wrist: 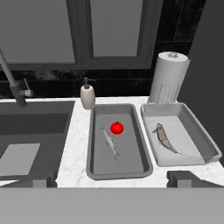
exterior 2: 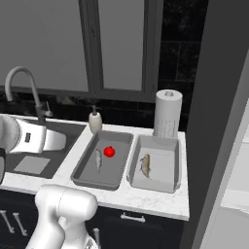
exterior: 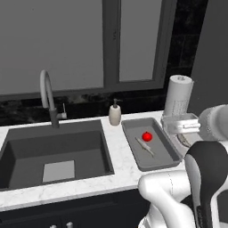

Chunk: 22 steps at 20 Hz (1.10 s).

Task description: Place one tomato and one fish in each tupperware on the nearby counter, to pack two identical lunches.

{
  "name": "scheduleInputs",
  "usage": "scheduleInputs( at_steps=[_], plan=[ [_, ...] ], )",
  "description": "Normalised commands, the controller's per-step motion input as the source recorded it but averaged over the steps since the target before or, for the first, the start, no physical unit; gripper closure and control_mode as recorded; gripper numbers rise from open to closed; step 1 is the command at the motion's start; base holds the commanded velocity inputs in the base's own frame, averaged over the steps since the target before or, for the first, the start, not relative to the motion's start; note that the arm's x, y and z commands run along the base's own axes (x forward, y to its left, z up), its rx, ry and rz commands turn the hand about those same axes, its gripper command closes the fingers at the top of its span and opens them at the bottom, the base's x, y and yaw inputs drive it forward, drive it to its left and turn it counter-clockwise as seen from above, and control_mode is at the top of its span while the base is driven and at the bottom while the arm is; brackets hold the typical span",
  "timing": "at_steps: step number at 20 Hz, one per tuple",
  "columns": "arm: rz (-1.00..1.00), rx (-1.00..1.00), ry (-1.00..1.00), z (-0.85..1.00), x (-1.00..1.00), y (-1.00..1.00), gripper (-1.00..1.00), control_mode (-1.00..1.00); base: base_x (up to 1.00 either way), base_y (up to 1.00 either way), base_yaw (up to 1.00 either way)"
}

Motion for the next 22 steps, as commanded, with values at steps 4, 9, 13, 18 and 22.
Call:
scheduleInputs(
  at_steps=[4, 9, 13, 18, 22],
  plan=[
    [0.00, 0.00, 0.00, 0.00, 0.00, 0.00, -1.00, 1.00, -0.98, -0.11, 0.00],
    [0.00, 0.00, 0.00, 0.00, 0.00, 0.00, -1.00, 1.00, -1.00, -0.36, 0.00],
    [0.00, 0.00, 0.00, 0.00, 0.00, 0.00, -1.00, 1.00, -0.53, -0.75, 0.00],
    [0.00, 0.00, 0.00, 0.00, 0.00, 0.00, -1.00, 1.00, -0.02, -0.98, 0.00],
    [0.00, 0.00, 0.00, 0.00, 0.00, 0.00, -1.00, 1.00, 0.06, -0.95, 0.00]
  ],
)
